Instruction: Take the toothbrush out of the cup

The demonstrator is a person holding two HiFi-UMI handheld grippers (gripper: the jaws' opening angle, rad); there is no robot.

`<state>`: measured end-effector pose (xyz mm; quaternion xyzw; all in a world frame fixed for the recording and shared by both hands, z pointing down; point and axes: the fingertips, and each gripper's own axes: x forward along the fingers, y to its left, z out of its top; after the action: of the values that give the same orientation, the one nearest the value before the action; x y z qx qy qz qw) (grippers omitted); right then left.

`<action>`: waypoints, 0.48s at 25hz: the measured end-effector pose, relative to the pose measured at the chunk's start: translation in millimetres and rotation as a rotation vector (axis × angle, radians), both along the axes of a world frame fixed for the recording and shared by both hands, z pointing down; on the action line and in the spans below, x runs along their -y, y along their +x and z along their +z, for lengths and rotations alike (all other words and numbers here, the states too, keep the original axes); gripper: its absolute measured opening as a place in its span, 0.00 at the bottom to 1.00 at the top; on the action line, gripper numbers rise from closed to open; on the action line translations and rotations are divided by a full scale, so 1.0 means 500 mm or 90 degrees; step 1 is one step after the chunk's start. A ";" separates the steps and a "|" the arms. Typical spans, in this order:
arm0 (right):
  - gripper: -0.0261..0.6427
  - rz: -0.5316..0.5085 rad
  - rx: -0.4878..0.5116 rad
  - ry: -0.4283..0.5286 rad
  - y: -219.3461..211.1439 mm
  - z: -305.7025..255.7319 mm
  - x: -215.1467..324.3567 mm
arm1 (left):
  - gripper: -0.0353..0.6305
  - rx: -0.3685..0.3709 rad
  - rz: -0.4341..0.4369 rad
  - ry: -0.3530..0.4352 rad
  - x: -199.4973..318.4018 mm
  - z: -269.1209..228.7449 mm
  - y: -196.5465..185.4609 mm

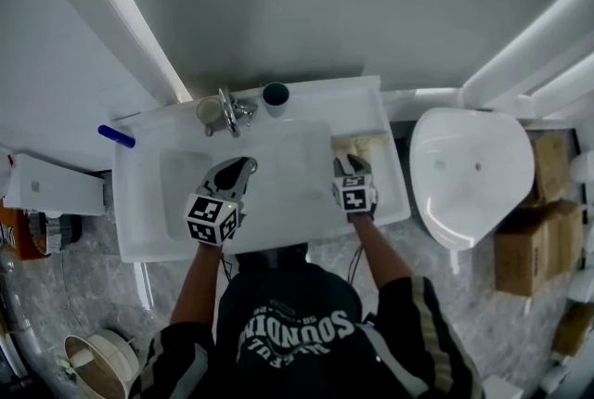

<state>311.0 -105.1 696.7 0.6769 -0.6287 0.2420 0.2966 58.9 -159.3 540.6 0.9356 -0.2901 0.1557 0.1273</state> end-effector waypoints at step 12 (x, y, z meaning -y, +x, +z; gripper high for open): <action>0.05 -0.126 0.062 0.201 -0.257 -0.207 0.156 | 0.05 -0.010 -0.066 0.022 0.048 -0.022 -0.168</action>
<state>182.4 -183.0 593.1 0.6373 -0.7362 0.1423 0.1778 -25.0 -183.1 529.5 0.9226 -0.3397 0.1363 0.1217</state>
